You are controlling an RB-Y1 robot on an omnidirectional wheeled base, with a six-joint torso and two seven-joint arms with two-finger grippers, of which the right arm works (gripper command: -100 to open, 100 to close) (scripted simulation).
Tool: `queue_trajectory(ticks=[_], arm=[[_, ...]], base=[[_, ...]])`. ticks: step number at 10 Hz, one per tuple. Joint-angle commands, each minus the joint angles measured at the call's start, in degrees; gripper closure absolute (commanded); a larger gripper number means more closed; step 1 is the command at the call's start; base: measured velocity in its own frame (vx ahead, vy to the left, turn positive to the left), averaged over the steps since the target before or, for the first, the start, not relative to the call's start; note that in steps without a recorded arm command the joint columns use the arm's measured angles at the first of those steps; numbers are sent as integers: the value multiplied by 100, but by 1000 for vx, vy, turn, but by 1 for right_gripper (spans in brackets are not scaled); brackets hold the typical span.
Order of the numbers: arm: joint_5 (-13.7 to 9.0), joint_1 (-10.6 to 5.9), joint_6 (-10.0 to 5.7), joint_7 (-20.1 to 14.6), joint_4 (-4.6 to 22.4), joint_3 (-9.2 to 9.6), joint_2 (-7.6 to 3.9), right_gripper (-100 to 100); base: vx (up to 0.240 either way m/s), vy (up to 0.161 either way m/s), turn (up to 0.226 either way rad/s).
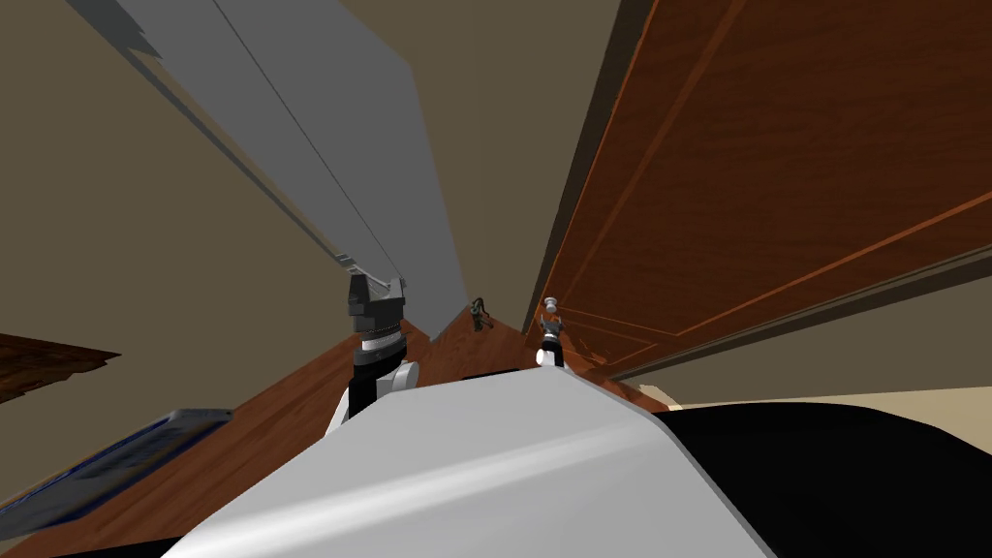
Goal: Pull the door open
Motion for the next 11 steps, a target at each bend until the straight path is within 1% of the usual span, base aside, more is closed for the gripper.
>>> queue_trajectory(ticks=[1, 3, 6, 7, 8, 9, 10, 11], arm=[[-93, 3, 9, -252, -40, 33, 31, -100], [-228, -11, 1, -577, -62, 82, 75, -100], [-377, -28, -9, -912, -87, 137, 125, -100], [-344, -24, -7, -830, -82, 125, 114, -100], [-371, 46, -17, -1037, -42, 120, -51, -100], [-371, 46, -17, -1037, -42, 120, -51, -100], [-395, 125, -30, -1244, 7, 114, -240, -100], [-403, 153, -35, -1319, 24, 111, -309, -100]], base=[[-55, -7, 31], [-76, -3, 42], [-70, -6, 27], [-27, 3, 4], [109, -5, 73], [136, -11, 42], [172, -11, 95], [180, -11, 70]])
